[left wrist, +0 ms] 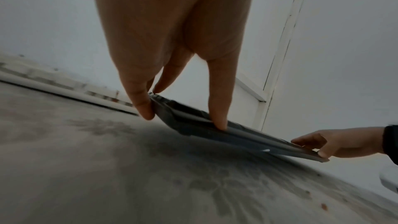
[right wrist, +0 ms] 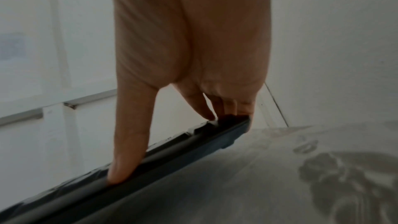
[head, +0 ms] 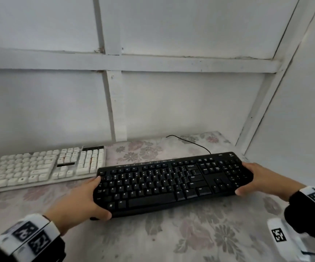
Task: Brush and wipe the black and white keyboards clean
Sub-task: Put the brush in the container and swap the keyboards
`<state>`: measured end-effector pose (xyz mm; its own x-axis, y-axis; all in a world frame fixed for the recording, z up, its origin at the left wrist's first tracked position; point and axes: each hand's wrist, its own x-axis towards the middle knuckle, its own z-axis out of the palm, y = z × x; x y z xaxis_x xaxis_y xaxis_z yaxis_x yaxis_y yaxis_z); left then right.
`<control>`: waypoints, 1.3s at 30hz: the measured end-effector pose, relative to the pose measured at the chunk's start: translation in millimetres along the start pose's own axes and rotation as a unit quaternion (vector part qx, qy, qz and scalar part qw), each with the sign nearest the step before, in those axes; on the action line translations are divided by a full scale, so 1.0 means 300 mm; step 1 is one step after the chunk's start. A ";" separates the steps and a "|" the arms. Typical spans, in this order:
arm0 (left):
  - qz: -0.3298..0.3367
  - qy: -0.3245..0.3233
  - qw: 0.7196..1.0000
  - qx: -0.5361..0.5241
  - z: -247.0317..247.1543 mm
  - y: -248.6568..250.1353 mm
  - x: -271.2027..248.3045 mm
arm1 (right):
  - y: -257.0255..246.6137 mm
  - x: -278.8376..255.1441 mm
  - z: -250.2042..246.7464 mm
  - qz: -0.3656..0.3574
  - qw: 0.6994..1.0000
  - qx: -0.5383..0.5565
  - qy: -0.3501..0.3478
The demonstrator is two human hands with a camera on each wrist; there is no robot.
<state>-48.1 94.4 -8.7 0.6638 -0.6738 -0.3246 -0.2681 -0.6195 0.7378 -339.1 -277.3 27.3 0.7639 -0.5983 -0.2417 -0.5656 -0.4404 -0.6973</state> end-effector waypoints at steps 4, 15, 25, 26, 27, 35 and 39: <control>-0.010 0.022 1.000 0.003 0.052 0.126 0.100 | 0.062 0.124 -0.102 0.008 1.000 0.019 -0.009; -0.059 0.035 0.995 0.071 0.007 0.228 0.326 | 0.052 0.422 -0.126 0.018 1.000 -0.004 -0.015; -0.074 0.024 0.992 0.096 0.009 0.227 0.388 | 0.025 0.487 -0.128 0.036 0.998 -0.033 -0.029; -0.076 0.024 0.992 0.099 0.008 0.228 0.390 | 0.021 0.489 -0.127 0.037 0.998 -0.039 -0.030; -0.076 0.025 0.992 0.101 0.006 0.230 0.390 | 0.017 0.491 -0.127 0.039 0.998 -0.043 -0.031; -0.083 0.016 0.990 0.112 -0.002 0.239 0.395 | 0.000 0.470 -0.125 0.034 0.996 -0.082 -0.030; -0.088 0.013 0.987 0.137 -0.001 0.251 0.385 | 0.010 0.478 -0.125 0.022 0.995 -0.090 -0.032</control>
<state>8.7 -29.9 9.5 0.7343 -0.5374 -0.4147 -0.3237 -0.8142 0.4819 -243.0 -389.4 15.9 0.7519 -0.5789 -0.3155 -0.6411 -0.5303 -0.5549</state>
